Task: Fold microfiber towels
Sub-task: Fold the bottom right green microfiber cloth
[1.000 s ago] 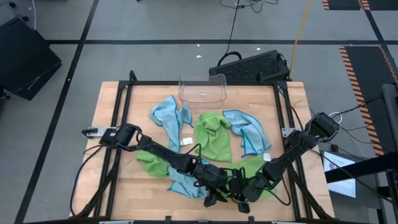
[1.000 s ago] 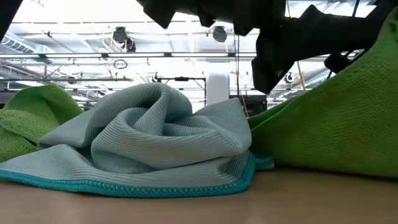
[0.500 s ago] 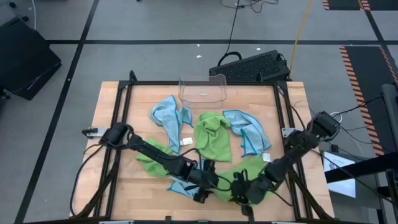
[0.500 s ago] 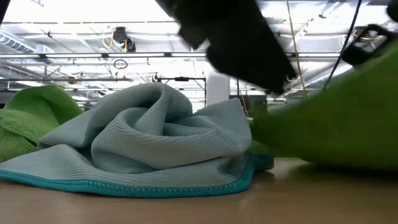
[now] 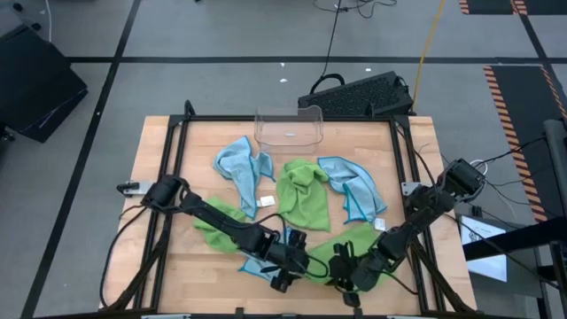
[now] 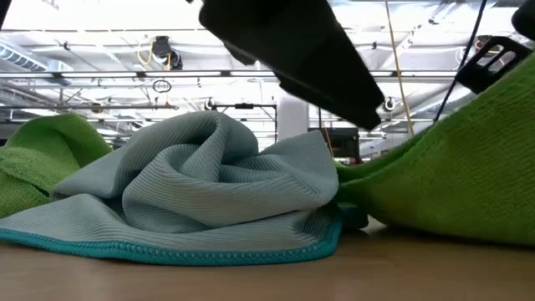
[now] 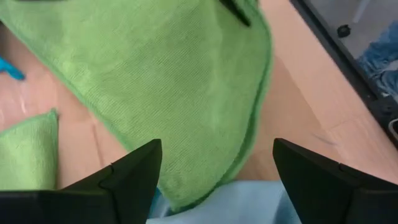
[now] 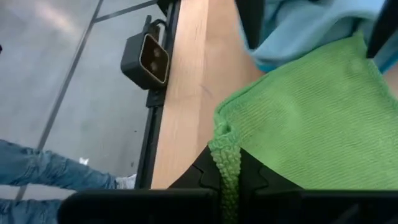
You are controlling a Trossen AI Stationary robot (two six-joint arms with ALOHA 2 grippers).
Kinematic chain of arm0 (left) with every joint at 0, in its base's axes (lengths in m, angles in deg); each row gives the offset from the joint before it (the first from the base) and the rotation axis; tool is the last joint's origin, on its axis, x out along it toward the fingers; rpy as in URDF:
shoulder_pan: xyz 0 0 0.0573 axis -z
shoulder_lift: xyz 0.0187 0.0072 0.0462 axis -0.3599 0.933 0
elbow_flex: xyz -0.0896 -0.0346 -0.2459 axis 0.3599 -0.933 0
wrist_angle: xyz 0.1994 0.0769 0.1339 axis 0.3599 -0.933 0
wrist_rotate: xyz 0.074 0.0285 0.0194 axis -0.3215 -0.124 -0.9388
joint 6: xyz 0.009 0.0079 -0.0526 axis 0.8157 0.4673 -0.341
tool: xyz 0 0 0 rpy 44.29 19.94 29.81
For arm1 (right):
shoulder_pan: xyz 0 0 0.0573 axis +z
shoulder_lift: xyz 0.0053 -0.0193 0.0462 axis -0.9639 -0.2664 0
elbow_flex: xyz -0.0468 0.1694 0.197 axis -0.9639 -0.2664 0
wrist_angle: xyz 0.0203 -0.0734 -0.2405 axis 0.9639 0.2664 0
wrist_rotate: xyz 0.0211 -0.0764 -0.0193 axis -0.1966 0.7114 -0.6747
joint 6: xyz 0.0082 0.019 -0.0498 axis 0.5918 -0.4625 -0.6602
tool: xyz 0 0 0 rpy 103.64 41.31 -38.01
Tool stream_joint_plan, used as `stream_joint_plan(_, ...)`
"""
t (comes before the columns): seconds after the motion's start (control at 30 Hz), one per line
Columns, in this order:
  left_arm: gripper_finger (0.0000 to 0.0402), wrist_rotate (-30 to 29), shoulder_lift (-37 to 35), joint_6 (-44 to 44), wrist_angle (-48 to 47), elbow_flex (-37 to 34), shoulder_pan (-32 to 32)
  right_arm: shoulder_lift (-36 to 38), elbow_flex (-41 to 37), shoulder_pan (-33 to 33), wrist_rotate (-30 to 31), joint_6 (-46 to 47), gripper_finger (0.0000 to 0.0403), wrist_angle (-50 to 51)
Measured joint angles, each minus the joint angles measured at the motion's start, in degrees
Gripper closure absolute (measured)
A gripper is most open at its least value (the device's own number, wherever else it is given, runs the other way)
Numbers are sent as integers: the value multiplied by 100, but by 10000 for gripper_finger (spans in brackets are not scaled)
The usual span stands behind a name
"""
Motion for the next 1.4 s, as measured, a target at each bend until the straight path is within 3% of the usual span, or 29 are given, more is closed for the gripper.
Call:
stream_joint_plan(0.27, 66, -358, 215, -35, 559, -415, 201, 0, -2, -7, 12, 14, 403, 64)
stream_joint_plan(0.43, 82, -932, 361, -143, 747, -431, 235, 69, -2, -9, 16, 124, 403, 236)
stream_joint_plan(0.7, 103, -960, 586, -436, 950, -418, 215, 589, -2, -41, 68, 151, 403, 1075)
stream_joint_plan(0.83, 119, -1380, 579, -689, 956, -415, 193, 726, -2, -61, 175, 149, 403, 1455)
stream_joint_plan(0.93, 151, -1593, 579, -943, 963, -415, 115, 723, -2, -73, 173, 150, 403, 1455)
stream_joint_plan(1.23, 282, -1516, 579, -1321, 792, -415, -23, 786, -2, -73, 171, 196, 403, 1542)
stream_joint_plan(1.4, 366, -923, 521, -1243, 835, -415, -27, 860, -3, -75, 169, 422, 403, 1790)
